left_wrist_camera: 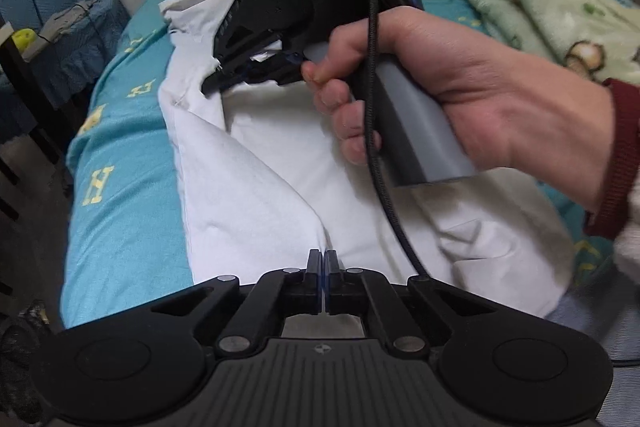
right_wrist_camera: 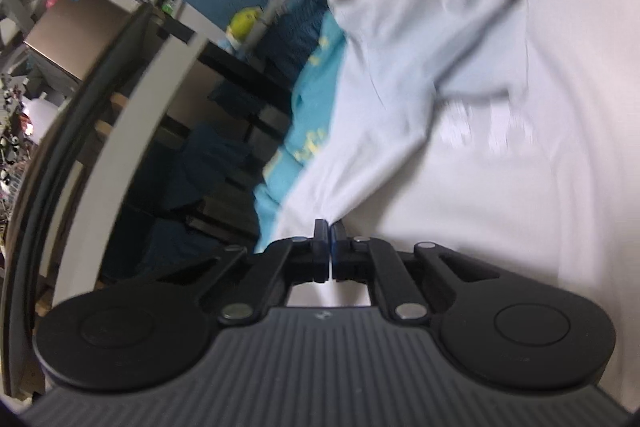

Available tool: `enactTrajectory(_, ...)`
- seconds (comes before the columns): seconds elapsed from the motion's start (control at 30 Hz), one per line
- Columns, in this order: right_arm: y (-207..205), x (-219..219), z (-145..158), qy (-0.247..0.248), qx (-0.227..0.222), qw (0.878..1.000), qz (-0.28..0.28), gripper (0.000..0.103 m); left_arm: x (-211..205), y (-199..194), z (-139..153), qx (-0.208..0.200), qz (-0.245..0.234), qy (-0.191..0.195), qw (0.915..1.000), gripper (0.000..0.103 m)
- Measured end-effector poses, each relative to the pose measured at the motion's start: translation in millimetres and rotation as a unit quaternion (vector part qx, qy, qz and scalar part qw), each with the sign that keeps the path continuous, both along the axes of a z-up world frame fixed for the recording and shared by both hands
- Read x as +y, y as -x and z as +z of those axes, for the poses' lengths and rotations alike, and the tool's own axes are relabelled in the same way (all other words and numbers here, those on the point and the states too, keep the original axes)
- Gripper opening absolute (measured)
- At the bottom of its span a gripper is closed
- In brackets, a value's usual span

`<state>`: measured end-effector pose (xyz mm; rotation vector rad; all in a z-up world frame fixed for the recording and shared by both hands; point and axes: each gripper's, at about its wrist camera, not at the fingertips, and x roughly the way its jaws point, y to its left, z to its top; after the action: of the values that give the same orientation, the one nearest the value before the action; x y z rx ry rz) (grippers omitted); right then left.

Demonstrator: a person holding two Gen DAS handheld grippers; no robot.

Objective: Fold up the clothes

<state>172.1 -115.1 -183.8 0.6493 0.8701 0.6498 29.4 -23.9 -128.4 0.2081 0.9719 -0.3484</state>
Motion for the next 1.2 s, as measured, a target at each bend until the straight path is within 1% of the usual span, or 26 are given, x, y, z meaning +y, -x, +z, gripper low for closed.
enactTrajectory(0.13, -3.1, -14.3, 10.1, 0.003, -0.017, 0.999, -0.028, 0.004, 1.0, 2.9, 2.8, 0.015, -0.010, 0.029, 0.9994, 0.001)
enactTrajectory(0.23, -9.3, -22.0, 2.7, 0.015, -0.009, 0.999, -0.036, 0.004, 1.0, -0.3, -2.9, 0.027, -0.008, 0.034, 0.9990, 0.001)
enactTrajectory(0.3, -13.1, -22.3, -3.0, 0.029, -0.002, 0.999, -0.036, 0.004, 2.5, -3.5, -7.3, 0.037, -0.008, 0.041, 0.9984, 0.003)
enactTrajectory(0.33, -13.4, -23.2, -3.7, 0.037, 0.000, 0.999, -0.034, 0.006, 3.1, -4.2, -8.9, 0.042, -0.008, 0.046, 0.9980, 0.004)
enactTrajectory(0.37, -13.5, -23.6, -3.6, 0.044, 0.002, 0.999, -0.033, 0.006, 3.4, -4.7, -9.1, 0.042, -0.010, 0.050, 0.9978, 0.007)
enactTrajectory(0.4, -12.4, -24.3, -1.8, 0.045, 0.001, 0.999, -0.029, 0.007, 3.6, -5.1, -9.2, 0.042, -0.013, 0.055, 0.9975, 0.014)
enactTrajectory(0.43, -10.3, -26.2, 1.8, 0.044, 0.000, 0.999, -0.026, 0.007, 3.7, -4.3, -7.4, 0.038, -0.015, 0.061, 0.9973, 0.019)
enactTrajectory(0.5, -4.3, -31.2, 12.0, 0.049, 0.000, 0.999, -0.024, 0.008, 4.9, -3.1, -2.0, 0.027, -0.020, 0.077, 0.9965, 0.035)
enactTrajectory(0.57, 8.1, -37.6, 24.9, 0.063, -0.001, 0.998, -0.023, 0.009, 7.9, -4.7, 4.7, 0.015, -0.024, 0.100, 0.9946, 0.042)
enactTrajectory(0.6, 15.0, -40.9, 32.2, 0.073, -0.002, 0.997, -0.023, 0.014, 10.0, -5.6, 7.7, 0.012, -0.023, 0.117, 0.9928, 0.046)
enactTrajectory(0.63, 22.1, -44.1, 40.9, 0.086, -0.004, 0.996, -0.023, 0.029, 12.2, -6.7, 10.5, 0.012, -0.020, 0.139, 0.9901, 0.048)
enactTrajectory(0.67, 30.0, -48.5, 50.4, 0.100, -0.009, 0.995, -0.023, 0.038, 15.2, -8.4, 12.0, 0.017, -0.016, 0.162, 0.9865, 0.052)
enactTrajectory(0.7, 39.0, -54.0, 60.7, 0.113, -0.018, 0.993, -0.025, 0.053, 18.0, -10.6, 12.4, 0.023, -0.012, 0.184, 0.9826, 0.053)
enactTrajectory(0.73, 48.6, -60.7, 71.8, 0.122, -0.028, 0.992, -0.027, 0.056, 20.5, -12.7, 12.2, 0.029, -0.008, 0.203, 0.9788, 0.053)
enactTrajectory(0.8, 69.0, -78.1, 93.8, 0.133, -0.046, 0.989, -0.035, 0.056, 23.8, -17.4, 9.9, 0.041, 0.000, 0.230, 0.9723, 0.058)
enactTrajectory(0.87, 90.9, -98.3, 112.0, 0.136, -0.050, 0.988, -0.055, 0.056, 24.4, -21.6, 5.4, 0.058, 0.005, 0.250, 0.9666, 0.062)
enactTrajectory(0.93, 110.0, -117.1, 118.6, 0.136, -0.043, 0.987, -0.073, 0.056, 21.8, -25.3, -1.8, 0.080, 0.006, 0.261, 0.9621, 0.062)
enactTrajectory(1.03, 133.3, -139.8, 113.2, 0.137, -0.037, 0.986, -0.088, 0.056, 14.7, -26.3, -14.3, 0.115, 0.004, 0.267, 0.9568, 0.062)
enactTrajectory(1.13, 138.3, -139.8, 87.3, 0.159, -0.030, 0.983, -0.091, 0.056, 8.0, -25.1, -25.2, 0.141, 0.001, 0.266, 0.9536, 0.060)
enactTrajectory(1.2, 132.7, -127.9, 70.1, 0.185, -0.023, 0.979, -0.081, 0.056, 4.5, -24.2, -30.0, 0.153, 0.001, 0.257, 0.9542, 0.054)
